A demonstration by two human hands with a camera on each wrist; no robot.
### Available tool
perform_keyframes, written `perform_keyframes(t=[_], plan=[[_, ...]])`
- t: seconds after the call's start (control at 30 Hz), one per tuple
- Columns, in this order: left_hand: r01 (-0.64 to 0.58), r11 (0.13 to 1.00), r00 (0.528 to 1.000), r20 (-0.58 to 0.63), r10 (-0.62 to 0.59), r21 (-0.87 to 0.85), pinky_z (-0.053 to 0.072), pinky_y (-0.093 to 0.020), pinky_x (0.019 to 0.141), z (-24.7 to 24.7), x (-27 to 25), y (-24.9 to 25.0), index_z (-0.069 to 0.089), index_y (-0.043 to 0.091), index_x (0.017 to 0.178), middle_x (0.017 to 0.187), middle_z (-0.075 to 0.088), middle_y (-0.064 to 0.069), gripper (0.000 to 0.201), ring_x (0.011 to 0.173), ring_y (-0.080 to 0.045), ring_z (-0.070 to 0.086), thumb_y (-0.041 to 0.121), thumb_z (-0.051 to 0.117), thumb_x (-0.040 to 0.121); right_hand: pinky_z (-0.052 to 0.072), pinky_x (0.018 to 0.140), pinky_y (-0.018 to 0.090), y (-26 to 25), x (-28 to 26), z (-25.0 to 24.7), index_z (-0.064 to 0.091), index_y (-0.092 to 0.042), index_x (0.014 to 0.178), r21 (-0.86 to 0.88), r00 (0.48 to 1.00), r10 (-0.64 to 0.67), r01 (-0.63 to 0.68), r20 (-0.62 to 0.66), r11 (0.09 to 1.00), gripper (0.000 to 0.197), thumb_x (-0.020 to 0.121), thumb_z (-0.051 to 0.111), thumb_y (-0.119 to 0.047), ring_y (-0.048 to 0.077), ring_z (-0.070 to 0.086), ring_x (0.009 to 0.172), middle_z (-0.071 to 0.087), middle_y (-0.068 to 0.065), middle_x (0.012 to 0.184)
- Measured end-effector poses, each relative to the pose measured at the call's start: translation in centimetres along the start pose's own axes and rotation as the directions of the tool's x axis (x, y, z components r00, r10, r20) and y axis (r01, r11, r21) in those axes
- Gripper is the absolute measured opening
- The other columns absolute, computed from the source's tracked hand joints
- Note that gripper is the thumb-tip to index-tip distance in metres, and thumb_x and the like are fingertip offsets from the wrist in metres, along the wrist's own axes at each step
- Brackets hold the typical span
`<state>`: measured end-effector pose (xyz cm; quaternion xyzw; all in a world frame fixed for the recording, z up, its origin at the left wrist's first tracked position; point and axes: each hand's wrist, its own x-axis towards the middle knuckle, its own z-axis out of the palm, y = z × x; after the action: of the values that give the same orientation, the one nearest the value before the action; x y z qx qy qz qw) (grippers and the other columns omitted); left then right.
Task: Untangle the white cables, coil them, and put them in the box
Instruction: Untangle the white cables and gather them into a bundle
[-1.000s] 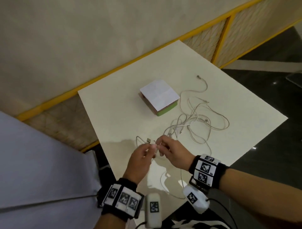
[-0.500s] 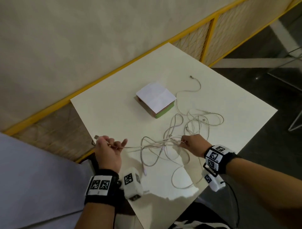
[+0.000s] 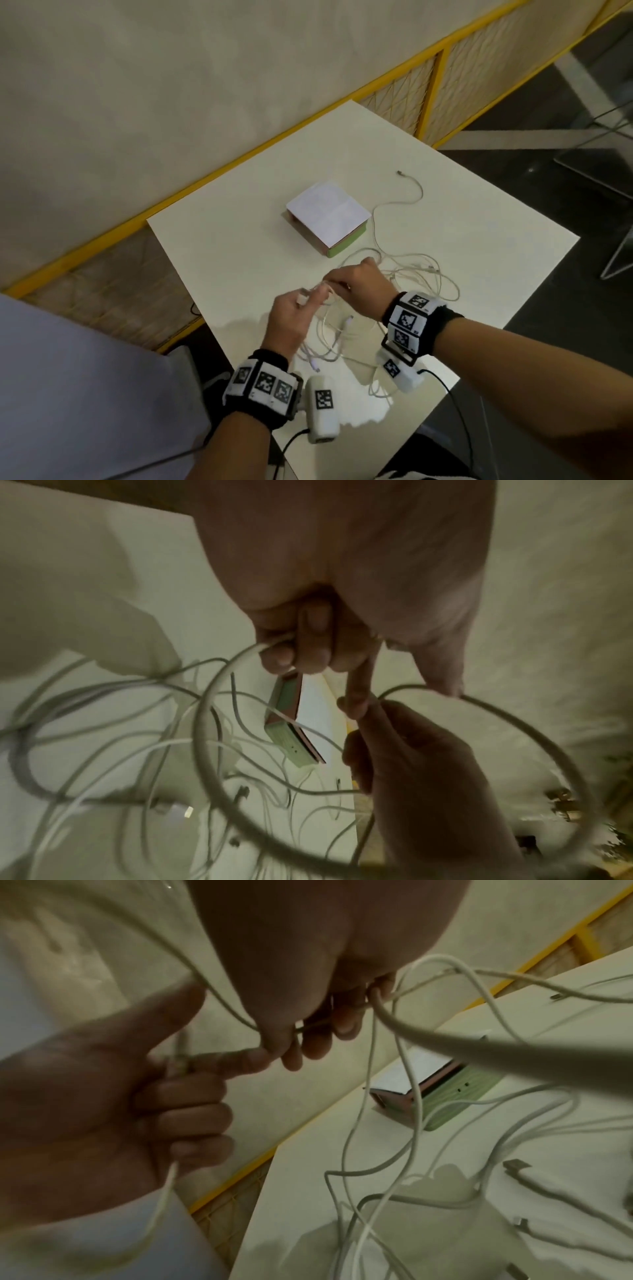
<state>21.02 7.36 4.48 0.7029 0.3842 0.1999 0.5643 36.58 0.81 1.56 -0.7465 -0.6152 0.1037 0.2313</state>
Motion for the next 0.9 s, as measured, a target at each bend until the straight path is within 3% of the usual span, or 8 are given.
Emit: perform_keyframes(t=[0.07, 0.13, 0.2, 0.37, 0.5, 0.63, 0.8, 0.9], plan=[[0.134, 0.991, 0.990, 0.047, -0.132, -0.029, 0.033, -0.021, 0.052, 0.8, 0.3, 0.0, 0.071, 0.012, 0.081, 0.048, 0.041, -0.013, 0.046, 0.039, 0.000, 0.042, 0.048, 0.046, 0.094, 0.027, 0.075, 0.035, -0.2, -0.1, 0.3, 0.065, -0.025, 0.083, -0.057, 0.999, -0.014, 0.012, -0.034, 0.998, 0.051, 0.090, 0.022, -0.051, 0.019, 0.062, 0.066, 0.071, -0.004, 0.073], [0.292, 0.947, 0.956, 0.070, -0.284, -0.138, 0.029, -0.026, 0.050, 0.9, 0.6, -0.5, 0.070, 0.003, 0.087, 0.039, 0.028, 0.002, 0.071, 0.038, -0.008, 0.032, 0.067, 0.041, 0.086, 0.021, 0.070, 0.032, 0.0, -0.4, 0.5, 0.066, -0.027, 0.082, -0.138, 0.997, -0.048, 0.039, -0.063, 0.990, 0.046, 0.091, 0.027, -0.051, 0.017, 0.062, 0.063, 0.070, -0.005, 0.069], [0.347, 0.924, 0.937, 0.114, -0.332, -0.163, 0.028, -0.026, 0.051, 0.8, 0.9, -0.9, 0.065, -0.011, 0.088, 0.042, 0.031, 0.003, 0.080, 0.041, -0.013, 0.030, 0.067, 0.048, 0.083, 0.020, 0.067, 0.030, 0.3, -0.8, 0.8, 0.067, -0.027, 0.081, -0.224, 0.991, -0.113, 0.095, -0.069, 0.970, 0.041, 0.092, 0.033, -0.047, 0.016, 0.061, 0.058, 0.068, -0.006, 0.065], [0.210, 0.968, 0.963, 0.141, -0.229, 0.136, 0.031, -0.028, 0.054, 0.2, 1.5, -1.2, 0.074, 0.015, 0.071, 0.043, 0.042, 0.008, 0.028, 0.049, -0.014, 0.039, 0.033, 0.061, 0.088, 0.036, 0.071, 0.029, 2.1, -1.3, 0.9, 0.068, -0.023, 0.095, -0.161, 0.988, -0.157, 0.156, 0.007, 0.975, 0.017, 0.084, 0.060, -0.031, 0.018, 0.067, 0.075, 0.072, -0.007, 0.081], [0.205, 0.976, 0.976, -0.088, -0.199, 0.074, 0.037, -0.029, 0.060, -2.0, 1.7, -1.8, 0.070, 0.021, 0.069, 0.052, 0.050, 0.007, 0.028, 0.054, -0.016, 0.045, 0.036, 0.057, 0.088, 0.032, 0.091, 0.037, 5.7, -2.7, 0.3, 0.058, -0.021, 0.118, -0.212, 0.967, 0.139, -0.093, 0.213, 0.973, 0.032, 0.087, 0.052, -0.015, 0.022, 0.057, 0.110, 0.066, -0.001, 0.115], [0.209, 0.968, 0.915, -0.322, -0.244, -0.140, 0.033, -0.026, 0.049, -5.2, 2.2, -2.0, 0.064, 0.018, 0.073, 0.057, 0.042, -0.002, 0.022, 0.052, -0.016, 0.038, 0.025, 0.055, 0.092, 0.036, 0.097, 0.038, 9.0, -4.2, -0.5, 0.055, -0.017, 0.122, -0.143, 0.919, 0.322, -0.295, 0.227, 0.945, 0.037, 0.086, 0.052, -0.014, 0.027, 0.051, 0.120, 0.060, 0.006, 0.124], [0.137, 0.936, 0.783, -0.543, -0.303, -0.324, 0.023, -0.018, 0.037, -9.1, 2.7, -2.6, 0.063, 0.020, 0.068, 0.046, 0.035, 0.006, 0.025, 0.040, -0.008, 0.030, 0.025, 0.053, 0.090, 0.038, 0.096, 0.036, 11.4, -5.7, -1.6, 0.060, -0.015, 0.114, -0.134, 0.816, 0.518, -0.500, 0.258, 0.855, 0.027, 0.096, 0.042, -0.025, 0.031, 0.061, 0.105, 0.068, 0.009, 0.113], [0.127, 0.947, 0.745, -0.602, -0.287, -0.295, 0.025, -0.021, 0.039, -10.0, 2.4, -2.7, 0.064, 0.020, 0.069, 0.044, 0.038, 0.007, 0.024, 0.041, -0.009, 0.031, 0.024, 0.052, 0.090, 0.040, 0.092, 0.038, 11.5, -5.4, -2.2, 0.064, -0.015, 0.095, -0.006, 0.827, 0.532, -0.540, 0.180, 0.842, 0.025, 0.096, 0.045, -0.032, 0.031, 0.064, 0.092, 0.072, 0.008, 0.093]])
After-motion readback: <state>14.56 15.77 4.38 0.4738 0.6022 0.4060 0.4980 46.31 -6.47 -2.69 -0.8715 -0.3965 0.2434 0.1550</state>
